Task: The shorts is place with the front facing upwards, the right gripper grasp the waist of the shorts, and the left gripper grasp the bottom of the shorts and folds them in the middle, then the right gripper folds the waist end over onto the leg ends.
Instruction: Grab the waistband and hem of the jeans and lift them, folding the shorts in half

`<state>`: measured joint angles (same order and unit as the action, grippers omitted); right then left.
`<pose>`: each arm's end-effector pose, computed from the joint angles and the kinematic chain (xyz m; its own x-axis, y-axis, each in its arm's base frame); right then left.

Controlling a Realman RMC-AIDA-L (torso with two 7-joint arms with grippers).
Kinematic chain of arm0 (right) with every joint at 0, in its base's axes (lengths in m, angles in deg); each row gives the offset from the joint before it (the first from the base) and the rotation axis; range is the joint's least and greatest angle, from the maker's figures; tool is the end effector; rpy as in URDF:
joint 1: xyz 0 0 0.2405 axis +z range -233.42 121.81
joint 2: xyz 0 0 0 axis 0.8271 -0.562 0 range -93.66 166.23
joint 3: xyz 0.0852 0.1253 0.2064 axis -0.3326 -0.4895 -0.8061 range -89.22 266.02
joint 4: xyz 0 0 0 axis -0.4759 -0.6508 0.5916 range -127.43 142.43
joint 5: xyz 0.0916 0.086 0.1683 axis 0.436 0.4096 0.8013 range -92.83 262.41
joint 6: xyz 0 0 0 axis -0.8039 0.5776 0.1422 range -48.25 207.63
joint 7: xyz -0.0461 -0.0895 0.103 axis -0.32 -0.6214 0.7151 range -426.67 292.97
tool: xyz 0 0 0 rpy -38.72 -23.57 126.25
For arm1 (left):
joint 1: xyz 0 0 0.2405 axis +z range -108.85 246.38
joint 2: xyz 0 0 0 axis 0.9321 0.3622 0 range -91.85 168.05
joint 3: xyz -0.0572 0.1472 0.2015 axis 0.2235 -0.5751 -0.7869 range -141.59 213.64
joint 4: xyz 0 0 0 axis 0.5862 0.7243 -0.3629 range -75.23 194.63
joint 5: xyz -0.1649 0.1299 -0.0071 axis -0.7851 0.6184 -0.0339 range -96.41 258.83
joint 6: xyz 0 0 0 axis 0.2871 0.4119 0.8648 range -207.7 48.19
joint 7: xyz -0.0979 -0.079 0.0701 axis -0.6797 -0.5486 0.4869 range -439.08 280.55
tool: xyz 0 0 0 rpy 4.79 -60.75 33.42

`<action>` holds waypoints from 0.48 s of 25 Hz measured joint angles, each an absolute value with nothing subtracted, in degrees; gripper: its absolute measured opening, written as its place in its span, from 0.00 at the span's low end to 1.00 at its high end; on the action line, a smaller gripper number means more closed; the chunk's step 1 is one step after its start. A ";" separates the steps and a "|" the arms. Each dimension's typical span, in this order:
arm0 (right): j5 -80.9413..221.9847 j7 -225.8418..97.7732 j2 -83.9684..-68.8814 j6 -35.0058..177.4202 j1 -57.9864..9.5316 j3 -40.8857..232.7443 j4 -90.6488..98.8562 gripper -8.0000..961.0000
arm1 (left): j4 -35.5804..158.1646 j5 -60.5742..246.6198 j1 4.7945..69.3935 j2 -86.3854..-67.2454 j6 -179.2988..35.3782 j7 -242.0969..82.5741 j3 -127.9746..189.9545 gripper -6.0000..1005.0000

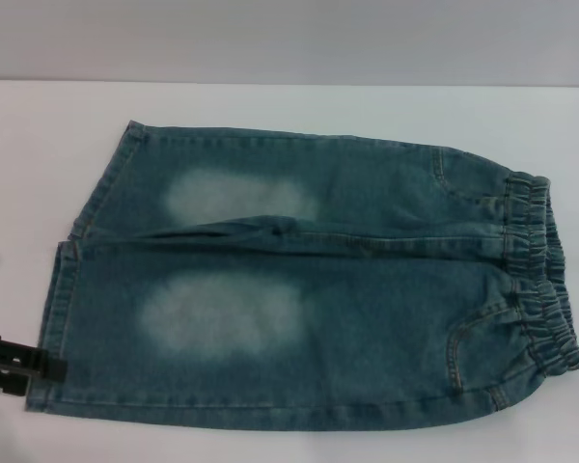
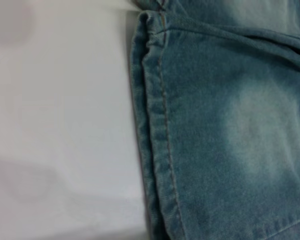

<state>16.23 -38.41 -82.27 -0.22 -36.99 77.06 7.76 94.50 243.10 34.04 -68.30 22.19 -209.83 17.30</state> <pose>0.4045 0.2639 0.0721 0.4557 0.2916 -0.8410 -0.8819 0.2762 -0.3820 -0.3516 0.2914 0.0850 0.0890 0.9950 0.0454 0.9939 -0.0858 -0.0693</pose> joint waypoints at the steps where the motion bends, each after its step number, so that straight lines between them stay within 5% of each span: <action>1: 16.23 -38.45 -82.27 -0.18 -36.99 77.06 7.76 0.79 | 94.51 243.10 34.05 -68.23 22.19 -209.92 17.30 0.83; 12: 16.24 -38.52 -82.35 -0.01 -37.14 77.06 7.76 0.79 | 94.38 243.18 34.20 -68.39 22.41 -210.18 15.79 0.83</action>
